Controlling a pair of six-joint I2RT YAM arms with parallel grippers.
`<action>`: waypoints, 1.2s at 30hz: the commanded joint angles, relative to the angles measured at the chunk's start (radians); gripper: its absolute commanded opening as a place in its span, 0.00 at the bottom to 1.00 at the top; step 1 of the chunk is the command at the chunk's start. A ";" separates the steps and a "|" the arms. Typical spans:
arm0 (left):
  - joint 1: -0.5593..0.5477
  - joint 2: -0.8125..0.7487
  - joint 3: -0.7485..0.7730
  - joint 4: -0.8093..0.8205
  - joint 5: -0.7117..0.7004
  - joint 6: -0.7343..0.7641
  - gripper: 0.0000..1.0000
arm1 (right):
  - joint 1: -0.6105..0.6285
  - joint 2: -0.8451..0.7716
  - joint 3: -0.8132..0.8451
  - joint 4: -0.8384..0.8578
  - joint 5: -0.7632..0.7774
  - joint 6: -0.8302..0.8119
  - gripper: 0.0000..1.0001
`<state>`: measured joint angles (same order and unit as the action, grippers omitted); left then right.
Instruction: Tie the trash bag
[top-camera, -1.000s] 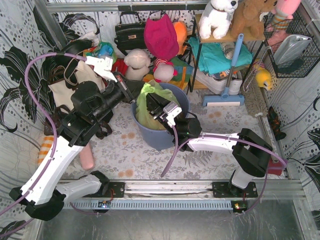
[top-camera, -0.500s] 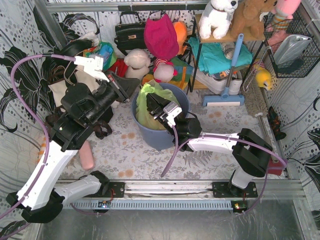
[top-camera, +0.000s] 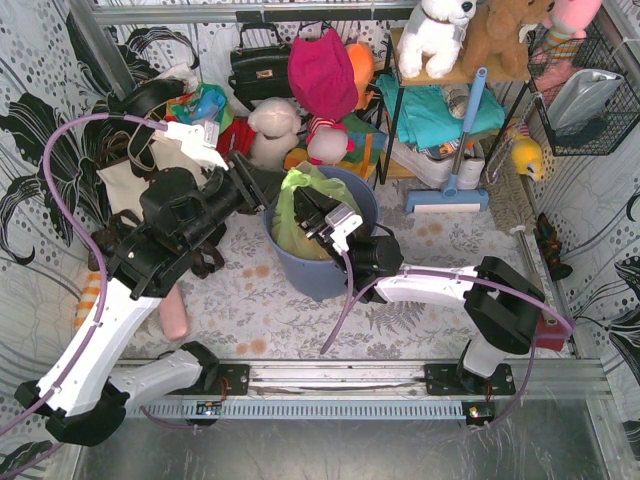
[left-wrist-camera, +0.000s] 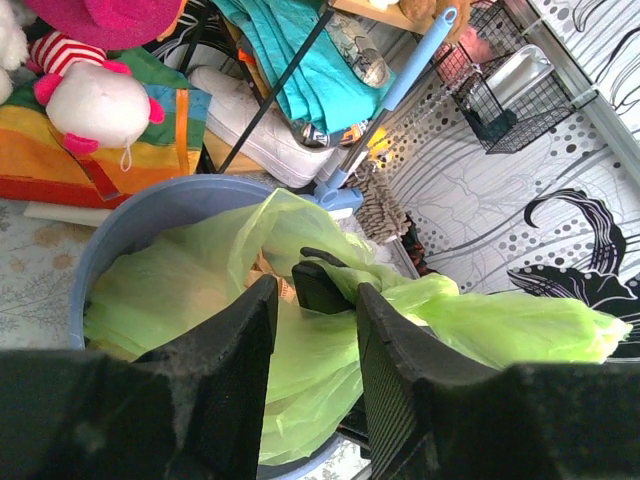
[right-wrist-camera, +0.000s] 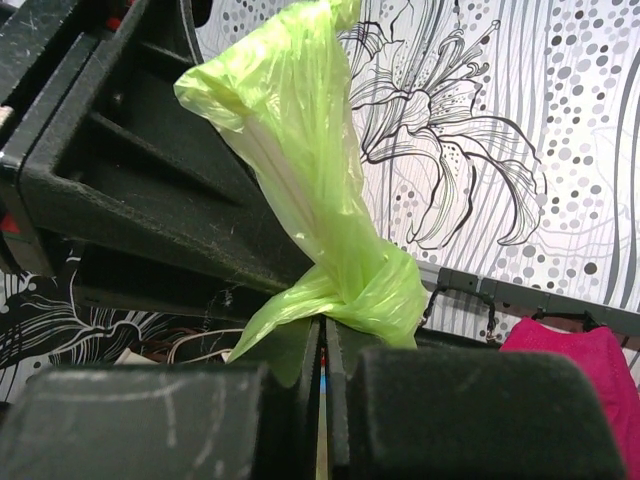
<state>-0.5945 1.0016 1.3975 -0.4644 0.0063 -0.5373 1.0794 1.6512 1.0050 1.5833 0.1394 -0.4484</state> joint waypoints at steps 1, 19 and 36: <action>-0.003 -0.026 -0.037 0.015 0.071 -0.021 0.47 | 0.001 0.007 0.039 0.113 0.011 -0.024 0.00; -0.003 -0.052 -0.068 -0.031 0.222 -0.023 0.48 | 0.002 0.007 0.040 0.113 0.007 -0.030 0.00; -0.003 0.036 0.172 -0.098 -0.090 -0.043 0.47 | 0.001 0.011 0.053 0.113 -0.001 -0.015 0.00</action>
<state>-0.5949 0.9802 1.5314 -0.5835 -0.0376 -0.5579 1.0801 1.6638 1.0229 1.5867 0.1497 -0.4652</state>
